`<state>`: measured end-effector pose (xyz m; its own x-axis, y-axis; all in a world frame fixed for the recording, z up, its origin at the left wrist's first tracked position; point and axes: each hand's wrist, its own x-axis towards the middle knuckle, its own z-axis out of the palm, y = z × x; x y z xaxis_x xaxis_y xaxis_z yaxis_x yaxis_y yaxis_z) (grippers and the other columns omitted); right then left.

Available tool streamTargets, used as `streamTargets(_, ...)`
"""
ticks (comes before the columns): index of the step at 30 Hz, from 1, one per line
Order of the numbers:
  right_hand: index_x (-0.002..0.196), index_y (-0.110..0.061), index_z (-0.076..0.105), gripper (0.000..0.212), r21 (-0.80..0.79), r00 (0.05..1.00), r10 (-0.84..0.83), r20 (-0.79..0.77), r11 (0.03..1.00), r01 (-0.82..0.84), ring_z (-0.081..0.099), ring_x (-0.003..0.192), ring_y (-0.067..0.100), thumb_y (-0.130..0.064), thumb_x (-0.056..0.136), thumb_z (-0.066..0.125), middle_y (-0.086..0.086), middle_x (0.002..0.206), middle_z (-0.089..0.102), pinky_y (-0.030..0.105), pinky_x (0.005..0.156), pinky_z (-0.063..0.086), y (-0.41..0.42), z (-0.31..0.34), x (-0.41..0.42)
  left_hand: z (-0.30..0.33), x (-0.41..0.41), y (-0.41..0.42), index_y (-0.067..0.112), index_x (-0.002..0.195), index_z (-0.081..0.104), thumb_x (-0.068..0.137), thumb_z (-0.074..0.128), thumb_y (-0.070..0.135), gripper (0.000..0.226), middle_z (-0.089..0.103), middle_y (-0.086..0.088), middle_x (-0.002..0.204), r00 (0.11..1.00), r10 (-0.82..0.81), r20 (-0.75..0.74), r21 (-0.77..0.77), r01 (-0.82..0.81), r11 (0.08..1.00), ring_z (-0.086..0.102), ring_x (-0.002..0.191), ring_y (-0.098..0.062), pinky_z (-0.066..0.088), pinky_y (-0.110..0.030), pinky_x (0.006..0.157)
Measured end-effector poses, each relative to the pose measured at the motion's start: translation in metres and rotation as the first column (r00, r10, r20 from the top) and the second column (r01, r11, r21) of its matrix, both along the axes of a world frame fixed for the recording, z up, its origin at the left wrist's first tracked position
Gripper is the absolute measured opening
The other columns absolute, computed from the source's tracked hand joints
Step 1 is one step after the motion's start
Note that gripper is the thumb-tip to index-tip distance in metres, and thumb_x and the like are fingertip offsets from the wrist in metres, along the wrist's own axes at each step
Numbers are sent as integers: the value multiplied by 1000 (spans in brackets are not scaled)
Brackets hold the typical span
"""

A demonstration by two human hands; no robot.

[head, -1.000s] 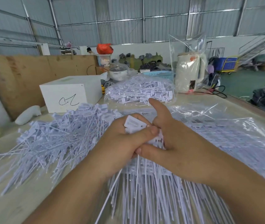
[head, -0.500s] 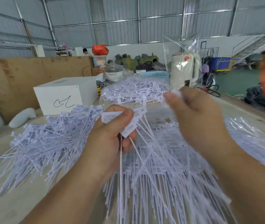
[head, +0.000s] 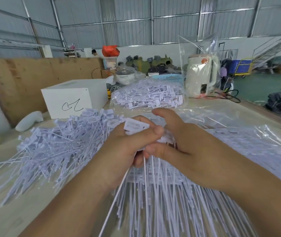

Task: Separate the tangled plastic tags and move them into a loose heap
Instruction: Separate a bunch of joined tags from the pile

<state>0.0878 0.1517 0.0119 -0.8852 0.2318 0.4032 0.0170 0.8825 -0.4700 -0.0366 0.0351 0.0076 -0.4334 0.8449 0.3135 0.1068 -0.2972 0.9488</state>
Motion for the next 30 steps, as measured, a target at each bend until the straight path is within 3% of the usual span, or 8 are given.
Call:
streamTargets(4,142,-55,-9,80,68,993,-54,110,997,46,56,83,-8,-80,74,26,-31,84,57,20,67,46,-7,-4,0,0,-1,1,27,58,62,66,76,25,16,49,8,47,991,20,-130,-74,-30,997,41,40,-3,29,-14,39)
streamTargets(7,143,-55,-6,83,14,995,-40,93,999,39,59,87,-1,-77,76,39,-19,86,59,27,74,51,-4,-2,0,-1,-1,2,25,59,61,67,71,22,13,47,8,47,979,89,-184,-67,-103,992,40,39,-5,29,-15,41)
streamTargets(10,139,-45,29,69,-141,1000,-5,30,990,9,66,76,9,-67,79,56,-5,89,68,42,71,56,4,6,4,2,-4,3,25,57,60,67,67,16,15,48,6,45,983,149,-106,-9,-151,988,41,36,-5,29,-11,38)
streamTargets(12,100,-38,58,27,-144,1000,-16,0,989,15,56,53,10,-60,83,58,-10,67,63,36,53,48,12,11,8,5,-9,2,24,57,62,65,68,15,14,47,3,42,982,180,-50,8,-180,984,40,33,-6,29,-10,37)
streamTargets(14,73,-23,55,32,-157,999,-24,24,987,27,38,43,10,-50,90,55,-10,50,44,31,46,32,18,13,11,6,-12,1,24,58,63,68,71,11,18,46,1,42,982,183,-45,-2,-183,983,40,32,-7,28,-11,37)
streamTargets(16,64,-19,47,39,-151,998,-39,48,987,46,33,43,9,-43,94,54,-10,48,37,27,46,29,20,12,11,4,-12,1,24,58,63,70,70,12,18,47,1,42,983,175,-63,-18,-176,984,41,33,-8,29,-11,37)
streamTargets(23,62,-17,38,42,-158,997,-31,76,987,43,29,46,8,-36,96,53,-11,49,32,22,46,26,20,9,6,1,-13,3,24,63,62,61,85,32,24,50,4,46,971,153,-182,-43,-164,986,45,40,-9,32,-16,39)
streamTargets(30,60,-13,41,43,-297,993,-91,-73,953,66,26,38,6,-30,97,55,-9,44,31,18,39,23,10,8,1,0,-10,5,24,56,58,61,76,29,20,46,-2,45,984,179,-18,12,-179,984,38,34,-7,28,-13,38)
